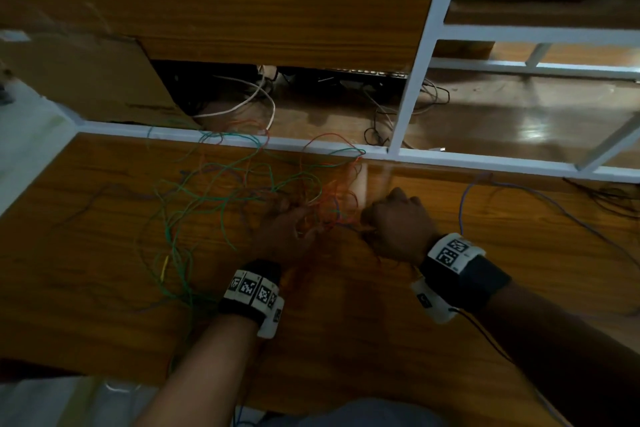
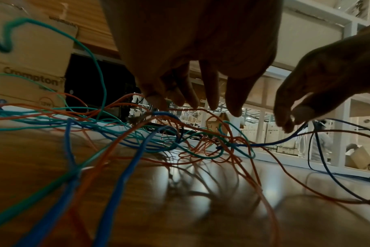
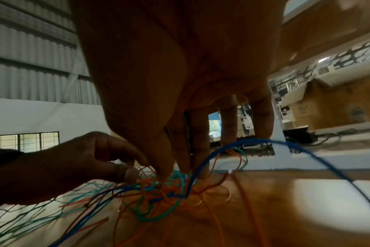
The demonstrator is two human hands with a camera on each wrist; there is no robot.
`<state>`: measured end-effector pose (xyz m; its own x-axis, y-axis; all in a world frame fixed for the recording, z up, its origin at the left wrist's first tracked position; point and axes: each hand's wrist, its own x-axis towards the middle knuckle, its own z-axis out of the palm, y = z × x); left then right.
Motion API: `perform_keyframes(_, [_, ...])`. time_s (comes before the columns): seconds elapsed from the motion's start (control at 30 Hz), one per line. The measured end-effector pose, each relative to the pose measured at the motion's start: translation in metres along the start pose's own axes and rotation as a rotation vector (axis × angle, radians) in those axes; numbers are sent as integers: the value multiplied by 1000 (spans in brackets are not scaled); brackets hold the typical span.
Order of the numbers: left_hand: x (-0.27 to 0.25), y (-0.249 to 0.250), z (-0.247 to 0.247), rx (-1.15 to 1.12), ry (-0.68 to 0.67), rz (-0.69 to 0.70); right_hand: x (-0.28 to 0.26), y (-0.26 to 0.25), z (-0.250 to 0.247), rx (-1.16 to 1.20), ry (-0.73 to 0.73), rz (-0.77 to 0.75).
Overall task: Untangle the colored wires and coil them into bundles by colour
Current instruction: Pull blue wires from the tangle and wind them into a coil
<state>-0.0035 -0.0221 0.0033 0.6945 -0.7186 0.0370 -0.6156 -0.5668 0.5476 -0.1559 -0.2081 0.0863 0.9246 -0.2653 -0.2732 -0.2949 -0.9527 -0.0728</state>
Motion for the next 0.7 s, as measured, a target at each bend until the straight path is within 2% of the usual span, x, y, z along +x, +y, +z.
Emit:
perform_keyframes(0.1, [0, 4, 8, -3, 23, -26, 13, -16, 8, -4, -57, 24])
perform_keyframes(0.23, [-4, 14, 8, 31, 62, -78, 18, -23, 19, -9, -28, 57])
perform_keyframes(0.33, [-5, 17, 8, -19, 32, -145, 22, -18, 25, 64, 5, 79])
perform_keyframes(0.47, [-2, 19, 16, -68, -26, -158, 31, -15, 27, 160, 0, 61])
perform_keyframes(0.63, [0, 31, 13, 12, 41, -193, 37, -18, 29, 114, 27, 33])
perform_keyframes(0.7, [0, 31, 13, -3, 7, -199, 36, -11, 25, 137, 49, 25])
